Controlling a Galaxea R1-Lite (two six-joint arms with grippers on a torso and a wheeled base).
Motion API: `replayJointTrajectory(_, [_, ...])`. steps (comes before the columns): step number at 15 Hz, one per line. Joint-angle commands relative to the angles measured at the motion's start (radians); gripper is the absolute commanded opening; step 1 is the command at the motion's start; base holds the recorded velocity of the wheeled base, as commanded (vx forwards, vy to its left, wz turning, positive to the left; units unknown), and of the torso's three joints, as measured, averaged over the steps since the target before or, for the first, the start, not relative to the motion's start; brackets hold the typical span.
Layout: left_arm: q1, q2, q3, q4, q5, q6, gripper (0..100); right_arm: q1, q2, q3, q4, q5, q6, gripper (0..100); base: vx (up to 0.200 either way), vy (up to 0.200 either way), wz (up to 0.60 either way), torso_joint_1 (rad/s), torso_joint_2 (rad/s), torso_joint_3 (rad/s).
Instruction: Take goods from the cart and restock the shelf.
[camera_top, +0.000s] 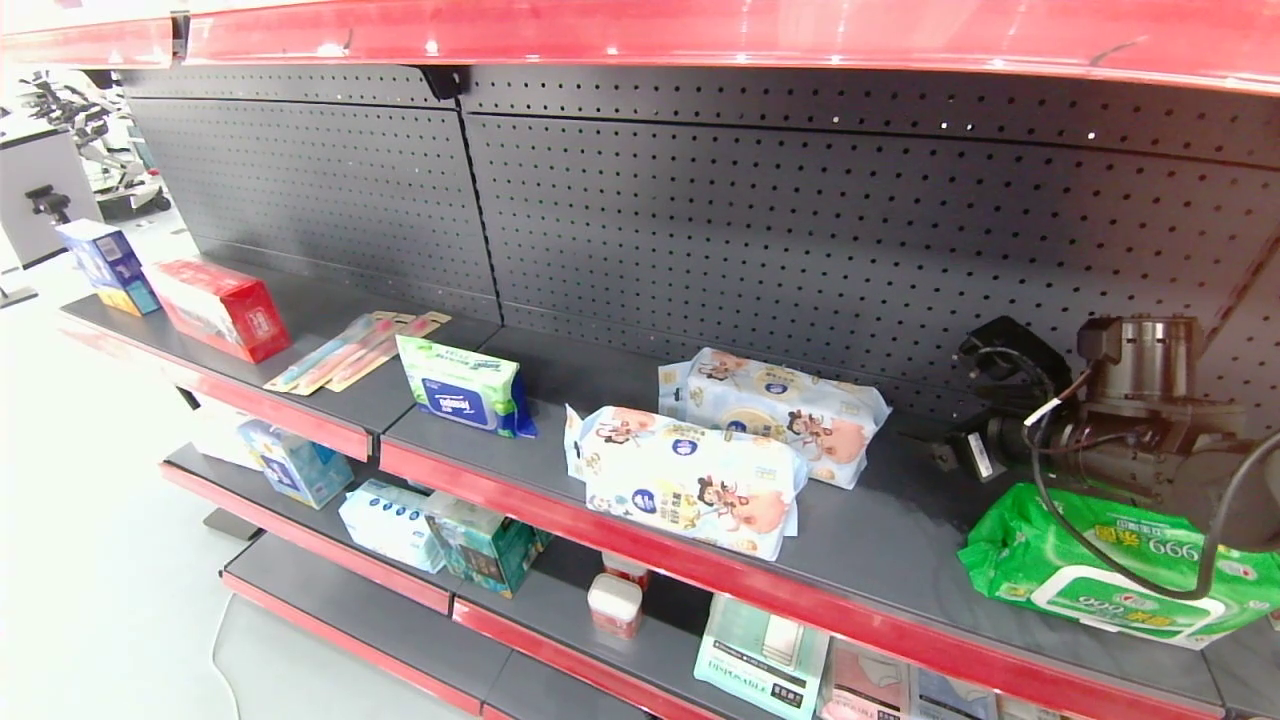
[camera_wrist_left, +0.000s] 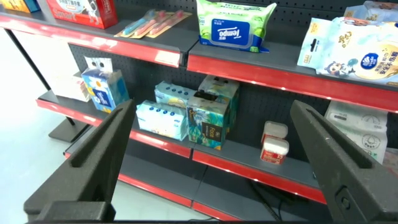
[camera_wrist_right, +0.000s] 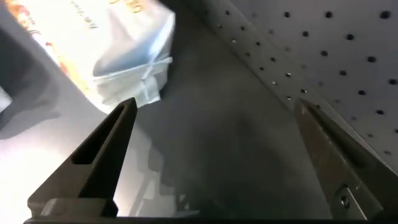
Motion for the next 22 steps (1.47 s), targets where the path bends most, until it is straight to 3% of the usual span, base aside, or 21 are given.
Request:
replayJointTrajectory(1, [0.0, 0.001, 0.0, 0.0, 0.0, 0.0, 100, -0.012, 0.007, -0.01, -0.001, -0.011, -0.001, 100, 0.0, 0.0, 0.0, 0.0, 0.0, 0.0])
replayJointTrajectory(4, [0.0, 0.001, 0.0, 0.0, 0.0, 0.0, 100, 0.0, 0.051, -0.059, -0.001, -0.077, 0.049, 100, 0.0, 0.0, 0.0, 0.0, 0.0, 0.0])
replayJointTrajectory(10, [0.0, 0.001, 0.0, 0.0, 0.0, 0.0, 100, 0.116, 0.105, -0.119, -0.002, -0.186, 0.141, 100, 0.0, 0.0, 0.0, 0.0, 0.0, 0.0])
replayJointTrajectory(22, [0.0, 0.001, 0.0, 0.0, 0.0, 0.0, 100, 0.165, 0.145, -0.168, -0.002, -0.192, 0.15, 100, 0.0, 0.0, 0.0, 0.0, 0.0, 0.0])
